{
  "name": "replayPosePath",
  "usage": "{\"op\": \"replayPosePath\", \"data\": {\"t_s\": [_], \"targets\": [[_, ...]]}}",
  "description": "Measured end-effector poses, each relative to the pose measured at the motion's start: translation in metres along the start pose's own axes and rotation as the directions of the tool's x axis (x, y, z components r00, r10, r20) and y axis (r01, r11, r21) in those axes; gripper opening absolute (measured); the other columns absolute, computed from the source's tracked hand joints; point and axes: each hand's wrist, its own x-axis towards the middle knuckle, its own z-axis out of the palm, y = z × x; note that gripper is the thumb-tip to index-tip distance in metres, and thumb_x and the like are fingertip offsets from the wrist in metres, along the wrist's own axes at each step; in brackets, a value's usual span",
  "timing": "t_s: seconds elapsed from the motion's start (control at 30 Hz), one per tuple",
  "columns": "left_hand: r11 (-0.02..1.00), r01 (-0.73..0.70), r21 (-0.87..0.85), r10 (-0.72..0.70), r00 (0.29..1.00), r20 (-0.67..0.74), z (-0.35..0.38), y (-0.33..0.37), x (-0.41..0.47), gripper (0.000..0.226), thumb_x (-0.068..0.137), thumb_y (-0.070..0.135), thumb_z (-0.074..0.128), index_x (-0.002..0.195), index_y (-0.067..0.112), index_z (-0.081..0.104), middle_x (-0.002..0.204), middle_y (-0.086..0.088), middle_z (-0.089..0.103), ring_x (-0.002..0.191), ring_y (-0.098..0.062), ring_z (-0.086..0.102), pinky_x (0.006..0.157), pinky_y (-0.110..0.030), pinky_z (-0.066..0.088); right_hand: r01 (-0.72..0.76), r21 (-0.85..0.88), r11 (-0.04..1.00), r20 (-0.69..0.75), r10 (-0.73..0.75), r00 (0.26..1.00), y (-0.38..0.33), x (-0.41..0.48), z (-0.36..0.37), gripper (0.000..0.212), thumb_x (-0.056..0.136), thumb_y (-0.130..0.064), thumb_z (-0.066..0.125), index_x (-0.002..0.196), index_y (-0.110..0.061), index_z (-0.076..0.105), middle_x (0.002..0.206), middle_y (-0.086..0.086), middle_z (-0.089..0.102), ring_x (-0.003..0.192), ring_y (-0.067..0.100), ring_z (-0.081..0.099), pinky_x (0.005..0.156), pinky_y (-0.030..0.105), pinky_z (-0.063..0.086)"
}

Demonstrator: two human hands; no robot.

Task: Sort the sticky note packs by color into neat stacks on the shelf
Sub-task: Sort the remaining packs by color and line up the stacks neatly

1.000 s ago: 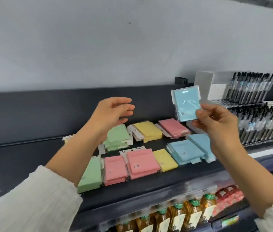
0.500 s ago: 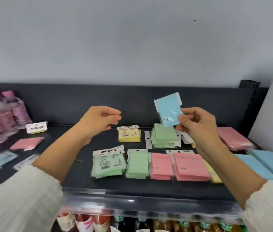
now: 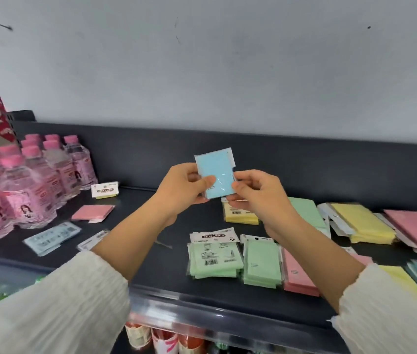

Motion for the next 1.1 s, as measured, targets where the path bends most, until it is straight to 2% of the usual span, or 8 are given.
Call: {"op": "replayPosePath", "data": {"t_s": [0.07,0.17,0.27,0.4,0.57,0.83,0.97,1.1], "targets": [[0.999,-0.008,0.041,0.01,0.999,-0.053,-0.006,-0.002,0.014,0.018,0.092,0.011,0.059,0.11,0.013,0.061,0.101,-0.005,0.069,0.091,-0.017,0.067,0.072,-0.025,0.058,0.061,-0.252,0.966,-0.004,-0.064,0.998,0.001,0.015,-0.004,0.019,0.096,-0.018,0.052,0.11,-0.02,0.065,0.107,-0.005,0.067,0.092,0.009,0.065,0.083,0.026,0.055],[0.992,0.065,0.112,-0.058,0.996,-0.064,-0.014,-0.016,0.041,0.021,0.092,0.012,0.058,0.112,0.007,0.061,0.104,-0.009,0.067,0.092,-0.02,0.065,0.073,-0.026,0.058,0.156,-0.759,0.632,0.093,-0.132,0.987,0.015,0.04,-0.012,0.034,0.096,-0.023,0.05,0.13,-0.023,0.055,0.132,-0.008,0.055,0.118,0.011,0.052,0.099,0.027,0.041],[0.962,0.195,0.192,-0.195,0.981,-0.019,-0.016,-0.041,0.062,0.022,0.092,0.01,0.058,0.113,0.002,0.061,0.106,-0.013,0.066,0.091,-0.022,0.065,0.068,-0.025,0.057,0.186,-0.904,0.385,0.236,0.087,0.968,0.043,0.06,-0.009,0.054,0.095,-0.023,0.052,0.145,-0.026,0.033,0.154,0.0,0.027,0.141,0.021,0.026,0.113,0.038,0.028],[0.912,0.283,0.297,-0.302,0.953,0.021,-0.016,-0.072,0.082,0.017,0.091,0.008,0.059,0.106,0.0,0.062,0.105,-0.015,0.066,0.087,-0.024,0.065,0.063,-0.025,0.058,0.213,-0.954,0.21,0.268,0.287,0.92,0.07,0.071,0.002,0.063,0.095,-0.039,0.049,0.148,-0.038,0.015,0.159,-0.005,-0.001,0.146,0.029,-0.007,0.115,0.054,0.007],[0.825,0.325,0.463,-0.415,0.904,0.104,-0.002,-0.095,0.091,0.024,0.089,0.013,0.063,0.107,0.001,0.055,0.108,-0.016,0.061,0.081,-0.023,0.064,0.063,-0.029,0.06,0.174,-0.951,0.254,0.263,0.372,0.89,0.079,0.072,-0.001,0.054,0.094,-0.047,0.045,0.144,-0.039,0.026,0.158,-0.009,0.001,0.145,0.032,-0.005,0.115,0.056,0.015],[0.795,0.277,0.54,-0.462,0.853,0.243,0.012,-0.085,0.081,0.033,0.089,0.016,0.064,0.117,0.0,0.056,0.107,-0.015,0.065,0.088,-0.021,0.067,0.067,-0.027,0.059,0.207,-0.962,0.176,0.257,0.343,0.904,0.075,0.057,-0.023,0.049,0.093,-0.049,0.045,0.139,-0.034,0.034,0.152,-0.003,0.017,0.136,0.031,0.019,0.109,0.048,0.03],[0.809,0.214,0.547,-0.357,0.919,0.168,0.016,-0.082,0.07,0.057,0.087,0.018,0.066,0.137,0.007,0.041,0.118,-0.015,0.059,0.09,-0.024,0.065,0.069,-0.03,0.059,0.225,-0.967,0.121,0.254,0.357,0.899,0.07,0.055,-0.022,0.054,0.094,-0.048,0.044,0.144,-0.035,0.028,0.157,-0.003,0.011,0.142,0.035,0.012,0.113,0.054,0.019],[0.825,0.212,0.524,-0.263,0.964,0.025,0.008,-0.074,0.054,0.043,0.09,0.028,0.062,0.128,0.011,0.052,0.114,-0.013,0.063,0.091,-0.026,0.067,0.078,-0.039,0.058,0.185,-0.948,0.259,0.266,0.326,0.907,0.058,0.052,-0.022,0.062,0.092,-0.039,0.053,0.147,-0.033,0.025,0.159,-0.002,0.008,0.145,0.031,0.009,0.116,0.049,0.017]]}}
